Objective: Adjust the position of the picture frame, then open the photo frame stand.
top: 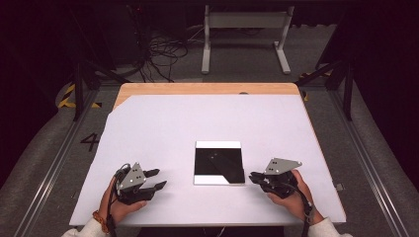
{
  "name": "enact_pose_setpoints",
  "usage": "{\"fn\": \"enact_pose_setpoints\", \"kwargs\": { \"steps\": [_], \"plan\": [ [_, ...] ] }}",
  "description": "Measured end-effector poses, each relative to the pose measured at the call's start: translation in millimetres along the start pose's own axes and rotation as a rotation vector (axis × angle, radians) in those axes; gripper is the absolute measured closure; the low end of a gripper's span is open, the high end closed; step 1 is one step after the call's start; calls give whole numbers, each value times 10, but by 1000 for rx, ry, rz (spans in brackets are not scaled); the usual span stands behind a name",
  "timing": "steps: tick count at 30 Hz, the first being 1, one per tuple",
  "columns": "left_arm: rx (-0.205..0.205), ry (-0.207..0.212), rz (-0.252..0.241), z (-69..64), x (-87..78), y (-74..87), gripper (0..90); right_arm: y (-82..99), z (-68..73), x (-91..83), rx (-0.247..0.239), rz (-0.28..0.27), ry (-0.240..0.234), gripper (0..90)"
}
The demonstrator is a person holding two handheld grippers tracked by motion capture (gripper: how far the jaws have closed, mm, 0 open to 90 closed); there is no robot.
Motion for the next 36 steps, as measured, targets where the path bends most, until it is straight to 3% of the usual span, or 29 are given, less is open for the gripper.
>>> {"fn": "enact_pose_setpoints", "kwargs": {
  "steps": [2, 13, 36],
  "plan": [
    [-3, 0, -1, -14, -13, 16, 454, 21, 7, -17, 2, 18, 11, 825],
    [-8, 7, 11, -20, 0, 49, 385, 110, 147, 23, -12, 89, -24, 808],
    [-15, 19, 17, -27, 22, 60, 335, 124, 205, 123, -31, 143, -28, 806]
  ]
}}
Point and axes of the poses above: each handheld gripper's, and its own axes: x roughly forward along the jaws, y roughly out of its underside, z roughly to its left, the point moved 8 cm from there along x, roughly forward along the jaws, and after that the axes turned 8 degrees about x, right-handed, at the moved point
